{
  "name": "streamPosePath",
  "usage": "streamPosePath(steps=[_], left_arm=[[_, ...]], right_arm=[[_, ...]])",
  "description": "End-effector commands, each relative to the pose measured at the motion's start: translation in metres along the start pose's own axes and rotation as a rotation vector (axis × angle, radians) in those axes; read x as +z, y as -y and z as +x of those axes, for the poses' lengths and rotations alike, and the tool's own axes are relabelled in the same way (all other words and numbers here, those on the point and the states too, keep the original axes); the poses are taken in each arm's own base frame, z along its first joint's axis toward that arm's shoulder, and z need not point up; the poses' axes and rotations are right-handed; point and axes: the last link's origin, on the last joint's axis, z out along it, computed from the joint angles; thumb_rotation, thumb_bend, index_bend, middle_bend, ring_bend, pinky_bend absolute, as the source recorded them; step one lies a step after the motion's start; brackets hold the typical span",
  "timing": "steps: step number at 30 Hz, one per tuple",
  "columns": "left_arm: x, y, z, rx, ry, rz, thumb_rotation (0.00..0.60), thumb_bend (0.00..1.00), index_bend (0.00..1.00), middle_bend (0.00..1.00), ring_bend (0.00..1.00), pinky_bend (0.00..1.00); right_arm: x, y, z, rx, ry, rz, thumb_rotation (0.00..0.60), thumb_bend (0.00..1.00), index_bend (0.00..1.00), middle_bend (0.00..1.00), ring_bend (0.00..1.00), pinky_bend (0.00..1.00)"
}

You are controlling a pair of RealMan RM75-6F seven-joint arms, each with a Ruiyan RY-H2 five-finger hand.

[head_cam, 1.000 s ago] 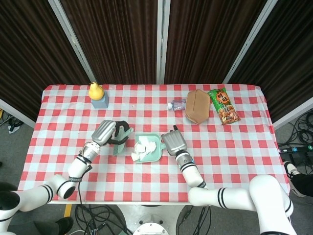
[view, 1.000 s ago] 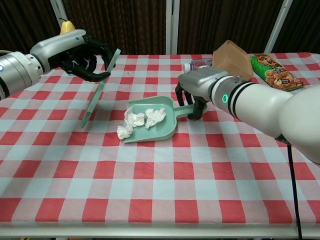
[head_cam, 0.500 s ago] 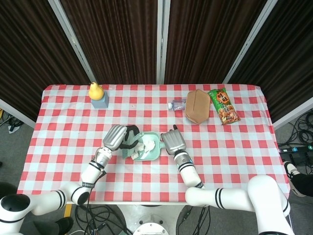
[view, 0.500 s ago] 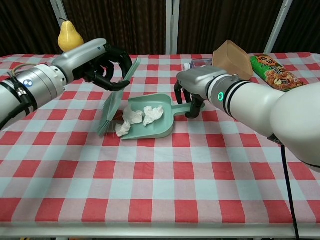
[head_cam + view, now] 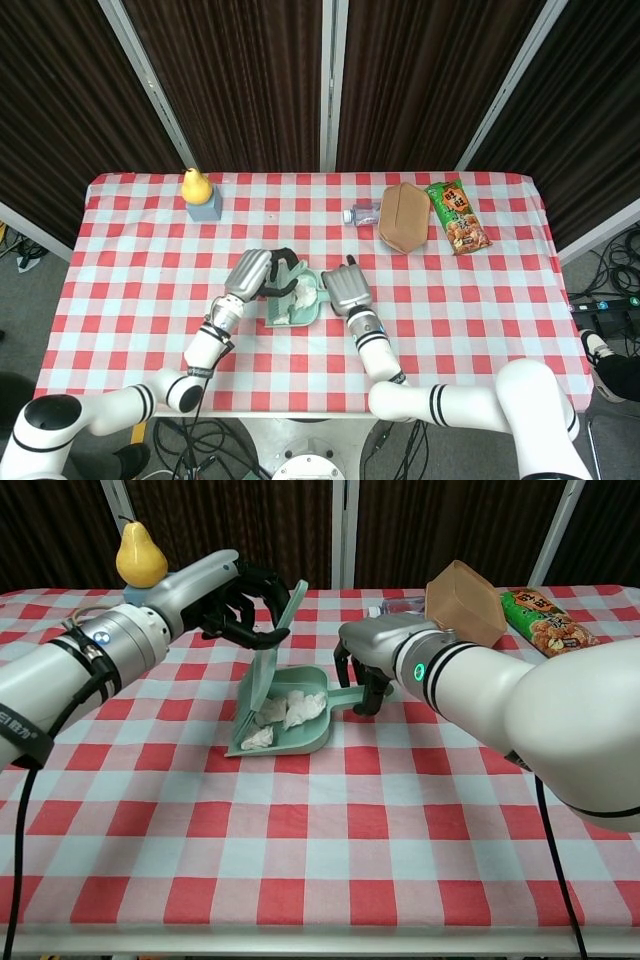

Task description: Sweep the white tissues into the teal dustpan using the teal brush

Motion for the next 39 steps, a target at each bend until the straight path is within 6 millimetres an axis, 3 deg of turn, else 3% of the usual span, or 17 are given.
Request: streamPosePath(steps=[1, 13, 28, 32, 36, 39], left_arm=[[0.004, -0.004, -0.001, -0.006, -0.001, -0.005, 0.600, 0.50, 0.51, 0.55, 0.70, 0.91], [0.013, -0.017, -0.004, -0.047, -0.006, -0.014, 0.600, 0.50, 0.51, 0.55, 0.70, 0.91], [-0.005, -0.004, 0.030, 0.171, -0.055, -0.094, 0.600, 0.50, 0.50, 0.54, 0.68, 0.91], [-0.011, 0.004, 0.041, 0.187, -0.079, -0.081, 0.600, 0.50, 0.50, 0.54, 0.68, 0.91], [-0.018, 0.015, 0.055, 0.207, -0.100, -0.056, 0.600, 0.50, 0.50, 0.54, 0.68, 0.91], [-0.025, 0.025, 0.065, 0.236, -0.101, -0.034, 0.600, 0.50, 0.50, 0.54, 0.68, 0.91]], right_arm=[[0.000, 0.002, 0.000, 0.011, 0.003, 0.002, 0.600, 0.39, 0.70, 0.60, 0.36, 0.12], [0.001, 0.006, -0.002, 0.036, 0.006, 0.007, 0.600, 0.40, 0.70, 0.60, 0.36, 0.12], [0.001, -0.003, -0.008, 0.058, 0.010, 0.008, 0.600, 0.39, 0.64, 0.57, 0.34, 0.12], [0.000, -0.005, -0.009, 0.058, 0.016, 0.008, 0.600, 0.32, 0.53, 0.53, 0.30, 0.10], [-0.002, -0.010, -0.008, 0.059, 0.014, 0.005, 0.600, 0.13, 0.33, 0.43, 0.23, 0.10], [-0.004, -0.013, -0.006, 0.061, 0.009, 0.003, 0.600, 0.06, 0.25, 0.36, 0.19, 0.09]])
